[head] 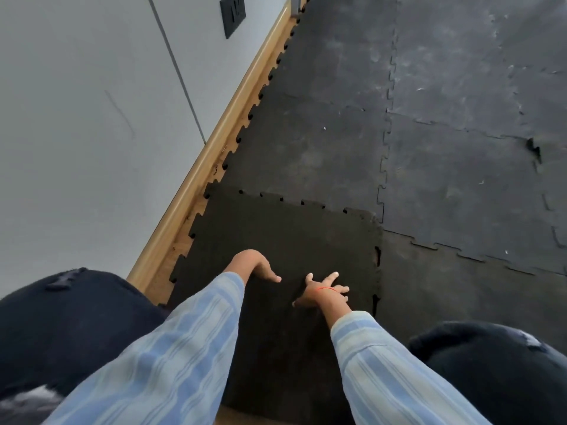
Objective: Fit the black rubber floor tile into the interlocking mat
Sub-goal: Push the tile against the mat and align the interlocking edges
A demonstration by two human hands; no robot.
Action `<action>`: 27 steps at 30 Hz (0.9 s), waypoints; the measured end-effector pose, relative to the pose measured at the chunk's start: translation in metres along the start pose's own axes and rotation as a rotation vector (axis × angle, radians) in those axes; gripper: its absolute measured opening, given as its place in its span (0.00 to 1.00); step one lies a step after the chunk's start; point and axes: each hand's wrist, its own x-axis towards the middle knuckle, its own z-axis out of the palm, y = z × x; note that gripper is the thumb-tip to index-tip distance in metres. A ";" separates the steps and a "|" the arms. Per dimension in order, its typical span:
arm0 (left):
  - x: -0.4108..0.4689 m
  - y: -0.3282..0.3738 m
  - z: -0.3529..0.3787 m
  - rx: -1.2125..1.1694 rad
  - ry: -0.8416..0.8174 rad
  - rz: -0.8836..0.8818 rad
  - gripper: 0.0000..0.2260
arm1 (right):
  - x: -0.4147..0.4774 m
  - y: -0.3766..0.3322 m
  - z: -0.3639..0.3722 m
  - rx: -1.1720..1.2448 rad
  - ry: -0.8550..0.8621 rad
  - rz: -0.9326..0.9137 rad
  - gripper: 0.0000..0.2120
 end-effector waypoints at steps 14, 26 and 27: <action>0.090 -0.078 -0.013 -0.353 0.739 -0.157 0.55 | 0.050 0.080 -0.027 0.320 0.550 0.145 0.55; 0.100 -0.105 -0.047 -0.572 0.734 -0.114 0.59 | 0.040 0.089 0.006 0.263 0.705 0.107 0.51; 0.100 -0.104 -0.047 -0.559 0.728 -0.105 0.59 | 0.038 0.088 0.009 0.267 0.710 0.113 0.51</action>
